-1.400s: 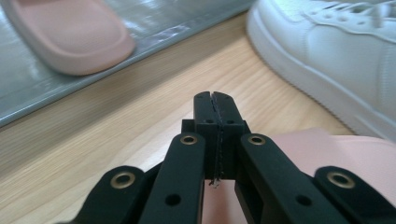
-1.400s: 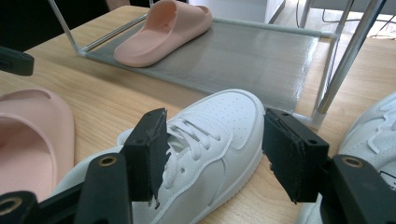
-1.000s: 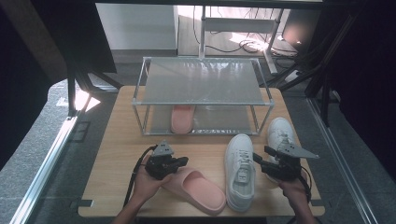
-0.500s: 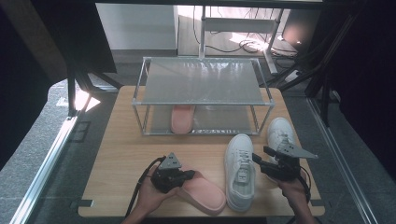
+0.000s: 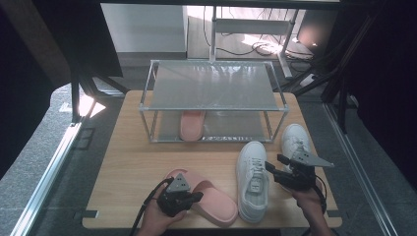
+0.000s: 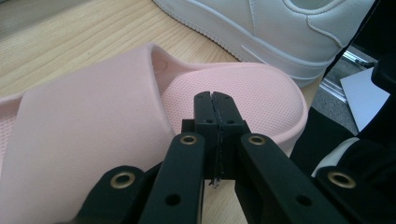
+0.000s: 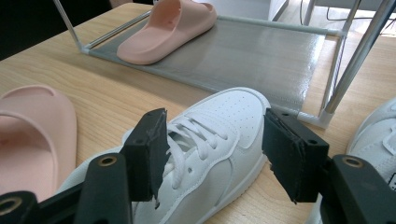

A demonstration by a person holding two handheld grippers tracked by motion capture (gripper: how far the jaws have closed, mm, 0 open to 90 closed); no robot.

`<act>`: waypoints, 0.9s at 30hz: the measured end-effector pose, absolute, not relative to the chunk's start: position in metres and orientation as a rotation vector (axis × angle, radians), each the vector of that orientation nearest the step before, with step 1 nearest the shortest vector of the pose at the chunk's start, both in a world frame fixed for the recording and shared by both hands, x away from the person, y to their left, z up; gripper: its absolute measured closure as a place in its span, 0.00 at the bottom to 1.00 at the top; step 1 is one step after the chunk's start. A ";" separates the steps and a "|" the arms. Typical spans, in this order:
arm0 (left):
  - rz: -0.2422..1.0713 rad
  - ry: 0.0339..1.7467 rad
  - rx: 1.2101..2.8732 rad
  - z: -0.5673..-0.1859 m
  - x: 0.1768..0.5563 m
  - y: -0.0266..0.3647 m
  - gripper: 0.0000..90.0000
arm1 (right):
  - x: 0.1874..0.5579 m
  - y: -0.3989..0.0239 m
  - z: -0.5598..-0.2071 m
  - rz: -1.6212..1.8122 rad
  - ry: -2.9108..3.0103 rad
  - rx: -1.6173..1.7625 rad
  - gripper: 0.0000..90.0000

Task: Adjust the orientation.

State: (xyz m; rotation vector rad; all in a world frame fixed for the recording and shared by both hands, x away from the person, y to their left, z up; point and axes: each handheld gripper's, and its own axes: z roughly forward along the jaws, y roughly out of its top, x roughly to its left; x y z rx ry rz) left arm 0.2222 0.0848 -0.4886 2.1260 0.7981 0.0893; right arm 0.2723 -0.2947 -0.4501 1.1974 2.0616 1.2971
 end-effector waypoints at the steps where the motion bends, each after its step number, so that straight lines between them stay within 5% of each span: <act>1: 0.098 0.798 2.129 -0.489 0.223 0.085 1.00 | 0.273 -0.295 -0.450 1.294 2.064 1.198 0.46; 27: 0.164 0.977 2.135 -0.486 0.252 0.149 0.99 | 0.274 -0.296 -0.453 1.291 2.064 1.209 0.46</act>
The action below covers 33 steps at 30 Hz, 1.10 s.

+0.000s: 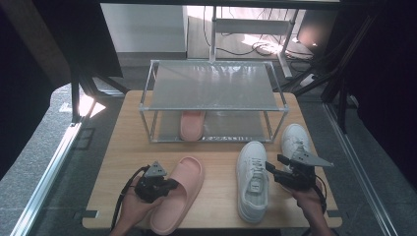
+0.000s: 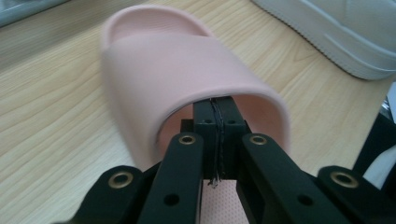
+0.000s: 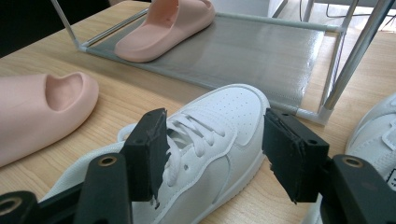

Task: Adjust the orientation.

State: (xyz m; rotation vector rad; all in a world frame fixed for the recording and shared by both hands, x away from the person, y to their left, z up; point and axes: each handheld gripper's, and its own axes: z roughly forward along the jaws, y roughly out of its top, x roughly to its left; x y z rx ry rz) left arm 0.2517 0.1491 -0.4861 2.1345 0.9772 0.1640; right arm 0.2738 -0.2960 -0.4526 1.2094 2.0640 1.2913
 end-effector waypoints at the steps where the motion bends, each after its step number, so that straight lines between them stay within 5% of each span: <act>1: 0.162 0.984 2.132 -0.486 0.253 0.152 0.99 | 0.274 -0.296 -0.453 1.291 2.064 1.210 0.46; 33: 0.164 0.994 2.144 -0.481 0.264 0.175 0.90 | 0.275 -0.296 -0.455 1.284 2.068 1.214 0.46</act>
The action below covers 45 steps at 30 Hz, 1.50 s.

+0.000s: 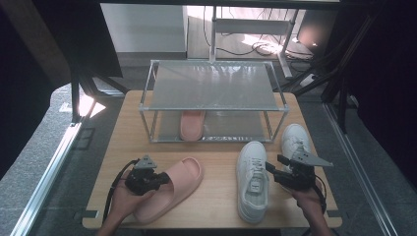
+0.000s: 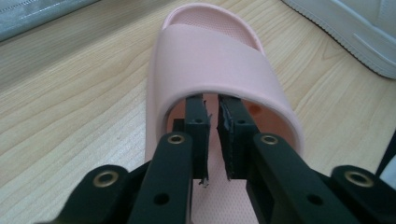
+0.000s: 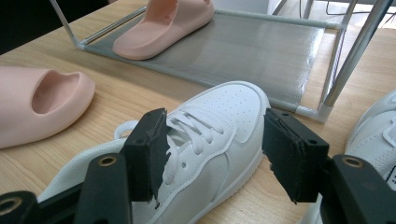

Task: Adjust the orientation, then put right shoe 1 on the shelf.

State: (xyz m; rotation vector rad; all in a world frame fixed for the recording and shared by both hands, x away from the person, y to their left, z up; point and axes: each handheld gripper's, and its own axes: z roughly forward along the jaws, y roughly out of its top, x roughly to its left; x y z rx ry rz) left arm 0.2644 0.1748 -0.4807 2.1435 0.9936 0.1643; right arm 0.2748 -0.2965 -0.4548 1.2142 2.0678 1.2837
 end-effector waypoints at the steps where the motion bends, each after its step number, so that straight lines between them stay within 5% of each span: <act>1: 0.171 0.991 2.140 -0.479 0.262 0.176 0.90 | 0.275 -0.297 -0.455 1.283 2.068 1.215 0.46; 18: 0.242 1.058 2.059 -0.470 0.261 0.201 0.72 | 0.274 -0.296 -0.454 1.295 2.066 1.212 0.46; 34: 0.254 1.129 2.057 -0.483 0.267 0.222 0.69 | 0.272 -0.301 -0.449 1.305 2.040 1.216 0.46; 45: 0.195 1.099 2.125 -0.493 0.275 0.199 0.68 | 0.273 -0.297 -0.452 1.293 2.061 1.213 0.46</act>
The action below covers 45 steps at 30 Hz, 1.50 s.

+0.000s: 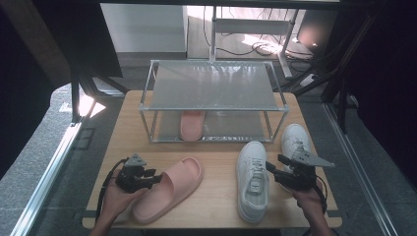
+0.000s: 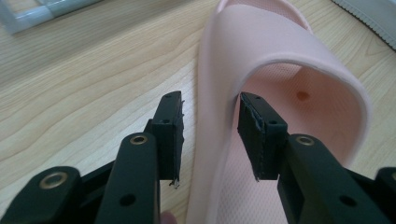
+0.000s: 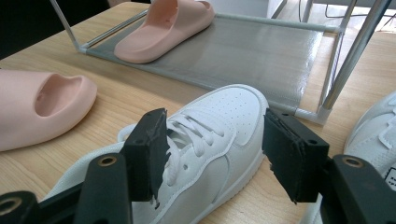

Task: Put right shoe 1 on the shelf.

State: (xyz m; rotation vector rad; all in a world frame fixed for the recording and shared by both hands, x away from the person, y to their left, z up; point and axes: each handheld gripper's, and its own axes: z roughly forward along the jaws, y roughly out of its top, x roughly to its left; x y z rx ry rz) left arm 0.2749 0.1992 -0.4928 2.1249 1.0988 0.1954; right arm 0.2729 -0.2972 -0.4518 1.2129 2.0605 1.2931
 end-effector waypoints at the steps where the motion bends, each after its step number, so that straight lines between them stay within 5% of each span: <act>1: 0.190 1.104 2.120 -0.493 0.276 0.198 0.68 | 0.273 -0.297 -0.452 1.293 2.059 1.213 0.46; 16: 0.209 1.138 2.167 -0.501 0.281 0.179 0.94 | 0.272 -0.295 -0.452 1.294 2.062 1.205 0.46; 30: 0.248 1.118 2.106 -0.481 0.289 0.164 0.96 | 0.273 -0.296 -0.452 1.296 2.061 1.209 0.46; 45: 0.255 1.099 2.054 -0.463 0.340 0.116 0.95 | 0.273 -0.297 -0.452 1.298 2.062 1.208 0.46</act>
